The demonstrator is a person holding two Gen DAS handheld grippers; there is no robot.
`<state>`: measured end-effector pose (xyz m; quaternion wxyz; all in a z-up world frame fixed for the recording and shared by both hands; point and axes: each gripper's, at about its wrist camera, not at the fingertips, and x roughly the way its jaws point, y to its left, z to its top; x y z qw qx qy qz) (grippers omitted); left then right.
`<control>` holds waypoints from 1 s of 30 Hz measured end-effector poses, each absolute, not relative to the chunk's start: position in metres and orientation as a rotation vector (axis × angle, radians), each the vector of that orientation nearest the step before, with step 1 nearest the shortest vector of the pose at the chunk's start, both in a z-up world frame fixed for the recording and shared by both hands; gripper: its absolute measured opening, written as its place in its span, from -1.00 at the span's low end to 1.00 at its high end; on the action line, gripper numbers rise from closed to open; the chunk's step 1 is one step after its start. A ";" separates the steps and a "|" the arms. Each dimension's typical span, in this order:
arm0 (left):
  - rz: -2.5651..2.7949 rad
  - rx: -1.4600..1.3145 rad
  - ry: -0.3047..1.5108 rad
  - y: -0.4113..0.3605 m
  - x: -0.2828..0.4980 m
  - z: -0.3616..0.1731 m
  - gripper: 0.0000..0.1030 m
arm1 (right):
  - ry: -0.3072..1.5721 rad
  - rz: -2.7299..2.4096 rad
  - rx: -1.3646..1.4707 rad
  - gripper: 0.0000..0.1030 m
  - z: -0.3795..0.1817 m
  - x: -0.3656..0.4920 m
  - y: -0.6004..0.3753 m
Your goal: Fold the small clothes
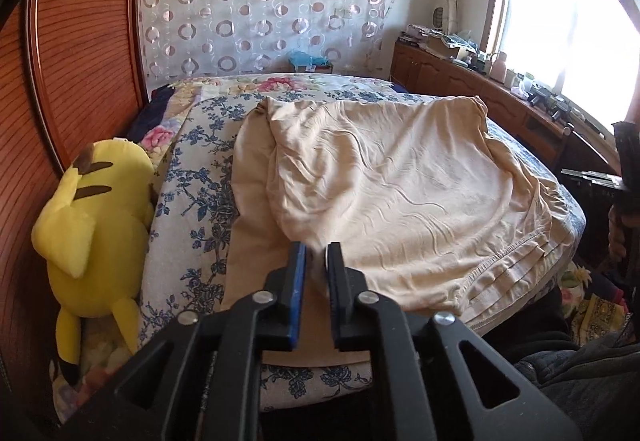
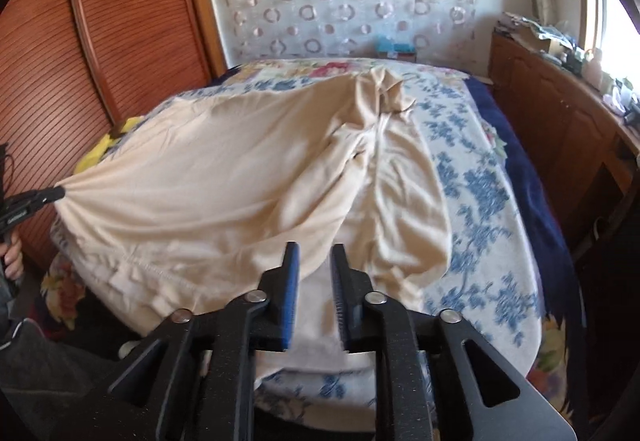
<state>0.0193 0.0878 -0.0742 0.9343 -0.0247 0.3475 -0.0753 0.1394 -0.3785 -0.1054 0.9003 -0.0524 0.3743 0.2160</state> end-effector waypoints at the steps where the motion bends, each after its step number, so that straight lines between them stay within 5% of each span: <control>1: -0.154 -0.047 0.709 0.087 0.019 -0.074 -0.53 | 0.767 0.436 -0.110 -0.45 -0.105 0.145 -0.379; 3: -0.155 -0.045 0.708 0.086 0.019 -0.072 -0.26 | 0.765 0.432 -0.104 -0.34 -0.107 0.156 -0.379; 9: -0.162 -0.069 0.726 0.089 0.023 -0.076 0.02 | 0.792 0.433 -0.086 -0.34 -0.121 0.200 -0.368; 13: -0.139 -0.067 0.728 0.089 0.021 -0.081 0.03 | 0.832 0.423 -0.056 -0.34 -0.134 0.225 -0.364; 20: -0.123 -0.086 0.738 0.091 0.023 -0.088 0.04 | 0.870 0.461 0.000 -0.99 -0.141 0.228 -0.370; 30: -0.120 -0.079 0.720 0.088 0.023 -0.084 0.04 | 0.695 0.399 -0.003 -1.00 -0.094 0.170 -0.406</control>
